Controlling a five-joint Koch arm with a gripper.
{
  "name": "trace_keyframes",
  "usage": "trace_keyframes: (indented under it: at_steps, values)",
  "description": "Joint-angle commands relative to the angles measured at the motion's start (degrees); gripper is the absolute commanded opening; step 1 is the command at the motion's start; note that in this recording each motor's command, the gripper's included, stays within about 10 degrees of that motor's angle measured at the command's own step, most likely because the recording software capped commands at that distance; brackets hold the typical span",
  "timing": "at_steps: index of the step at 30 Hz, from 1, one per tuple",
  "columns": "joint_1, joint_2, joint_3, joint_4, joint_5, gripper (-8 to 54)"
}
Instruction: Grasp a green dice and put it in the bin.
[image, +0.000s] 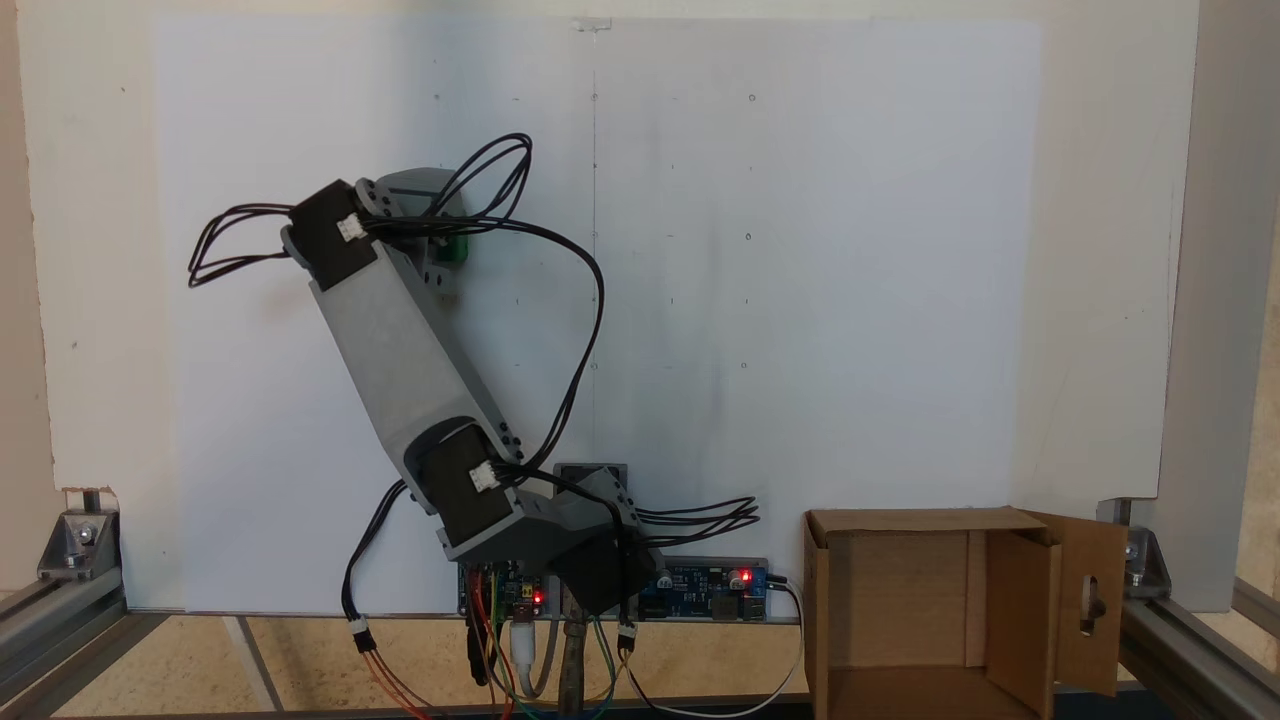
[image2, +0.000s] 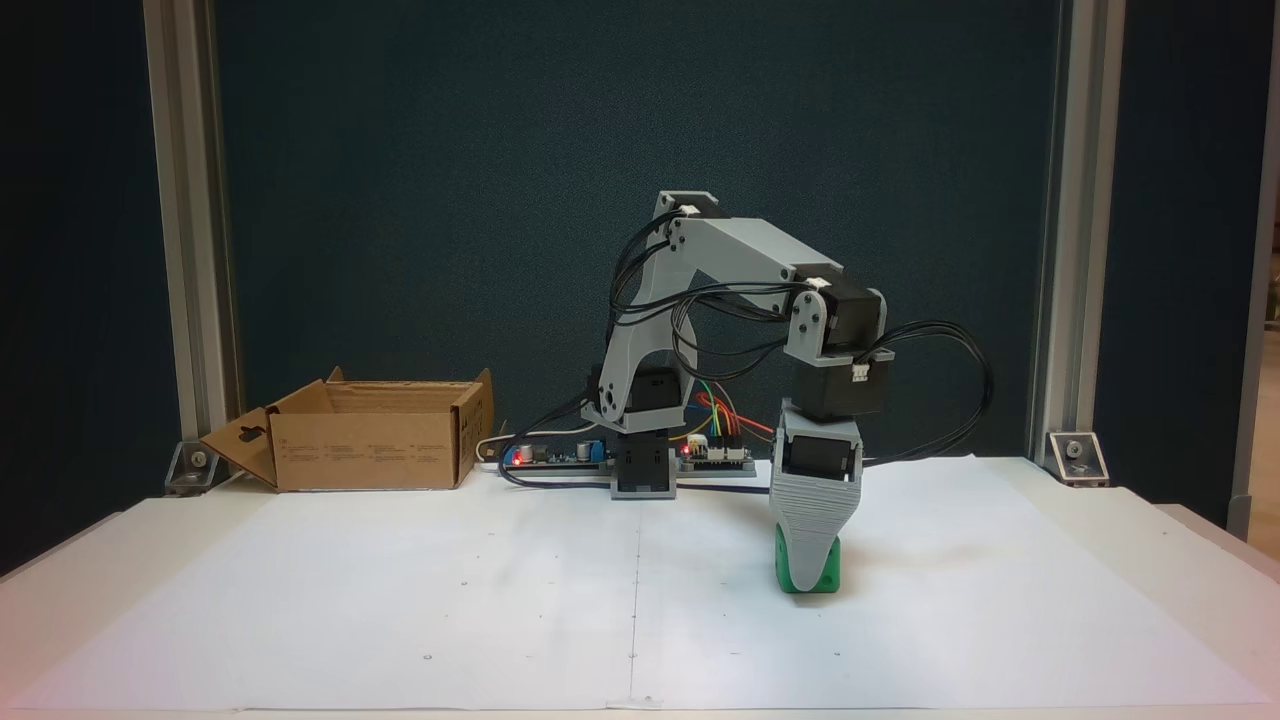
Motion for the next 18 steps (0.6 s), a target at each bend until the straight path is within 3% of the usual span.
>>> trace_keyframes:
  at_steps: [1,8,11,18]
  values:
    - [0.0,0.0,-0.88,-0.53,3.87,35.8]
    - [0.09,-0.35,-0.88,-1.93,3.87,33.9]
    - [0.09,-0.7,-0.88,-2.46,3.87,28.7]
    - [0.09,-0.97,-0.88,-2.9,3.87,28.6]
